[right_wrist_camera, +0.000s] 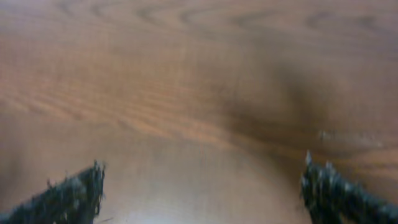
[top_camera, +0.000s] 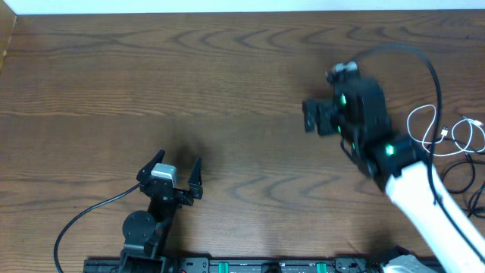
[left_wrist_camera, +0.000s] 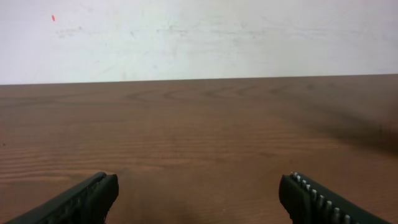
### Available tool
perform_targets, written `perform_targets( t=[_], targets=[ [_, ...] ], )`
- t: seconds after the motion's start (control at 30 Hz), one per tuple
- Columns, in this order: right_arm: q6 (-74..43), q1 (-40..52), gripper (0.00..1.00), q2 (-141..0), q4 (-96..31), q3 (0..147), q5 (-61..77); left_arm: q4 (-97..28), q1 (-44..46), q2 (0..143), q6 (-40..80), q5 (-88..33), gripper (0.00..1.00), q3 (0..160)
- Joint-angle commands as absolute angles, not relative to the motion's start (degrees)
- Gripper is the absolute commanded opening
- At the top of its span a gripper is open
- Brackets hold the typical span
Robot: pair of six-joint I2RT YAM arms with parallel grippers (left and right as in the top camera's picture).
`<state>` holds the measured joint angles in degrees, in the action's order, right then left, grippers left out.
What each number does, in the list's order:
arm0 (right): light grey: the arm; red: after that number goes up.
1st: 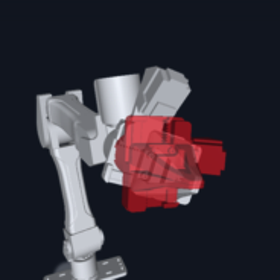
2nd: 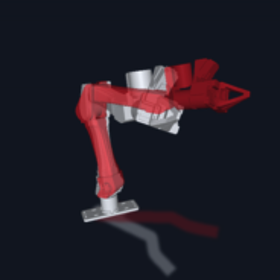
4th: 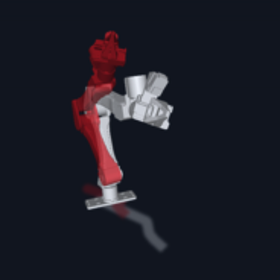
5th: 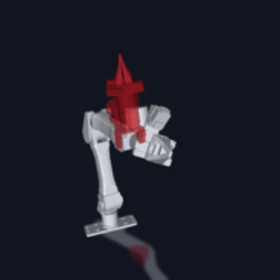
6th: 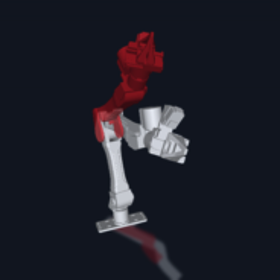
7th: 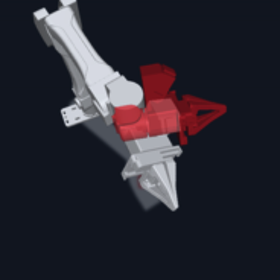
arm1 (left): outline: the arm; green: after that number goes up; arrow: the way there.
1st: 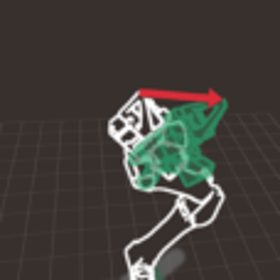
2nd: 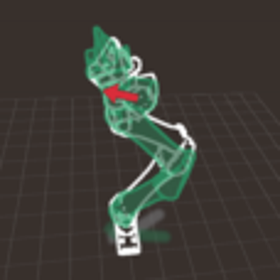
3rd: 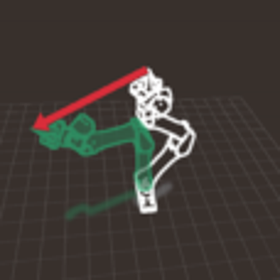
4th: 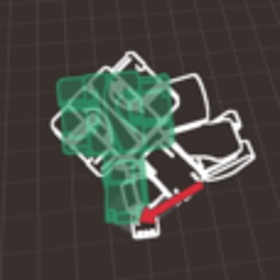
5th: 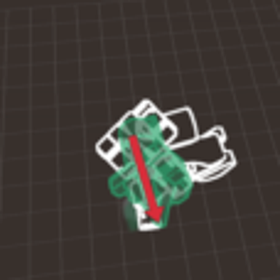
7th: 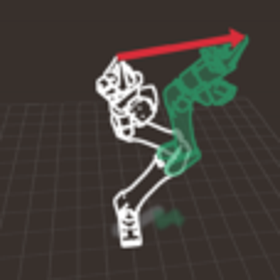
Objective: Untangle cables
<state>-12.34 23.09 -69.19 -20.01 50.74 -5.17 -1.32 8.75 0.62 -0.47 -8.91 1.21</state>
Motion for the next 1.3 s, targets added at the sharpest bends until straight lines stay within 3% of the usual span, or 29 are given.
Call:
perform_targets(
  t=[0.0, 0.27, 0.73, 1.0, 1.27],
  targets=[
    [-13.30, 22.92, 0.99, -62.22, -11.92, 38.83, -5.48, -3.38, 8.97, 0.23, -1.30, -9.85, 0.87, 0.25],
    [-13.28, 22.37, 0.99, -43.22, 6.90, 16.88, -5.45, -3.38, 8.97, 0.23, -1.30, -9.85, 0.87, 0.25],
    [-13.30, 13.32, 0.99, -16.05, 6.52, 0.14, -5.41, -3.38, 8.97, 0.23, -1.28, -9.85, 0.87, 0.27],
    [-13.15, 11.73, 0.99, -6.48, -4.01, 0.32, -4.69, -3.38, 8.97, 0.23, -1.28, -9.85, 0.87, 0.25],
    [-13.08, 6.98, 0.99, -0.23, -4.12, 0.30, -2.15, -3.38, 8.97, 0.23, -1.28, -9.85, 0.87, 0.25]
  ],
)
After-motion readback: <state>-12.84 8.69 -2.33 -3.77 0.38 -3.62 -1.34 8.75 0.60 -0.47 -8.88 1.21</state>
